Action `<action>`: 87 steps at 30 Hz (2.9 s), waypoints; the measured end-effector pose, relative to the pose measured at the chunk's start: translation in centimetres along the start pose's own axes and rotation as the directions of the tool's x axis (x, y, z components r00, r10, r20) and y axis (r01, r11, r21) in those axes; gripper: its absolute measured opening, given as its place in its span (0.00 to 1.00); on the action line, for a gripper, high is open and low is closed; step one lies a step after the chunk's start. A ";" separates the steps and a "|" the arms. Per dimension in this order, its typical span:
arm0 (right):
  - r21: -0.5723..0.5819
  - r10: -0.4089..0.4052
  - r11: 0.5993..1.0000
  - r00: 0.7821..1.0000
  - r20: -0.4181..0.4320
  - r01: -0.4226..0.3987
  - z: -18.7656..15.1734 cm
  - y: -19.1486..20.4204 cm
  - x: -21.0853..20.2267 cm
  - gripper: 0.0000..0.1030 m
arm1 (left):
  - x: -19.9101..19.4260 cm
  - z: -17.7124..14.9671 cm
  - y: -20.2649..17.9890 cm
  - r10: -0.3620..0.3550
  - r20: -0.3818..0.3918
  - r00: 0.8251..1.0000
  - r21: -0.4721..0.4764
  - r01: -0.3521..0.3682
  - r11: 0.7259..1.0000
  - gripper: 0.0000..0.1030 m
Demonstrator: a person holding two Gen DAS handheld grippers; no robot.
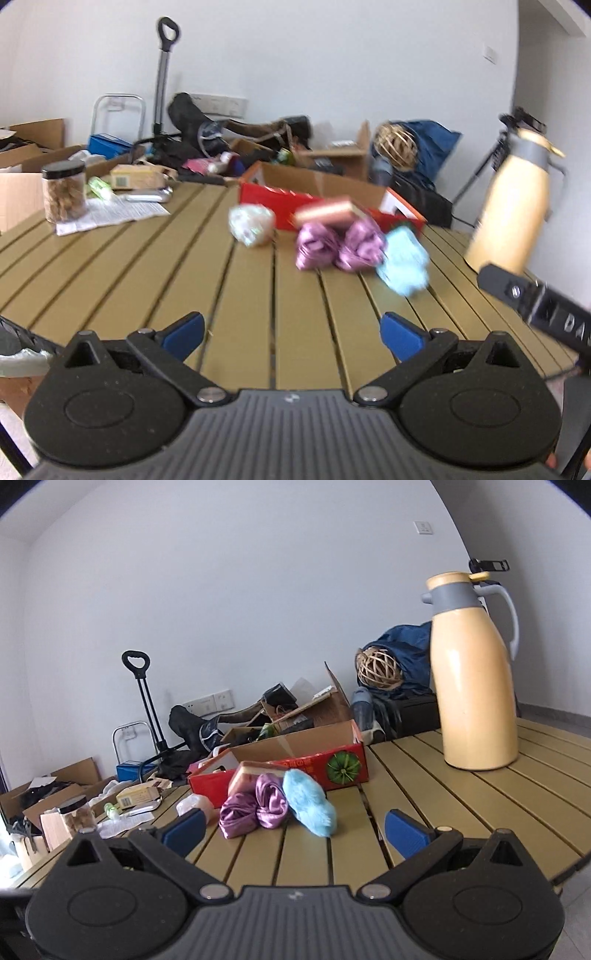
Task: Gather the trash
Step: 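Raise both tools back up toward the items on the table, then grasp the light blue fluffy plush with the right gripper, then move the left gripper to the clear plastic bag and close on it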
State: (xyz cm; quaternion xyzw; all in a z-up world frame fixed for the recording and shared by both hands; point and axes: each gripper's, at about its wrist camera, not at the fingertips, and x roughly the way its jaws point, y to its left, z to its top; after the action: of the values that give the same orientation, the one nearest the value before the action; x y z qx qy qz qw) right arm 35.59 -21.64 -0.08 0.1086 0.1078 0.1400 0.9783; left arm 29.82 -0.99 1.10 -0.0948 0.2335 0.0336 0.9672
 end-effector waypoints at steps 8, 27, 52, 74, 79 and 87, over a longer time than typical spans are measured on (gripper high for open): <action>-0.069 -0.027 0.997 0.999 -0.031 0.025 1.3 0.5 5.5 1.00 | 2.6 2.7 1.8 0.075 0.044 0.996 -0.067 -0.072 0.995 1.00; -0.176 -0.153 0.979 0.938 -0.313 0.101 1.2 -0.5 19.1 0.92 | 9.6 5.2 8.1 0.133 -0.018 0.991 -0.047 -0.134 0.990 1.00; -0.052 -0.076 0.997 0.960 -0.269 0.064 0.8 -1.2 17.2 0.32 | 10.2 3.3 6.5 0.053 -0.083 0.995 -0.023 -0.055 0.998 1.00; -0.033 -0.192 0.981 0.975 -0.107 0.190 1.9 -4.2 4.8 0.32 | 10.4 3.8 4.8 -0.008 -0.082 0.997 -0.042 0.004 0.999 1.00; -0.003 -0.222 0.975 0.970 -0.097 0.223 0.7 -5.3 2.8 0.32 | 10.8 4.0 5.2 0.000 -0.093 0.996 -0.048 -0.004 0.999 1.00; 0.040 -0.220 0.974 0.971 -0.094 0.224 -1.0 -7.1 2.9 0.32 | 10.8 4.1 5.7 0.020 -0.095 0.995 -0.038 -0.024 0.999 1.00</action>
State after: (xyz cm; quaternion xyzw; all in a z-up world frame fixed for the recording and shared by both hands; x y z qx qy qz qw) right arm 39.88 -27.27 -3.25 0.1141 0.1662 0.0316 0.9790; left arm 40.60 5.65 -1.17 -0.1125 0.2792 0.0442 0.9526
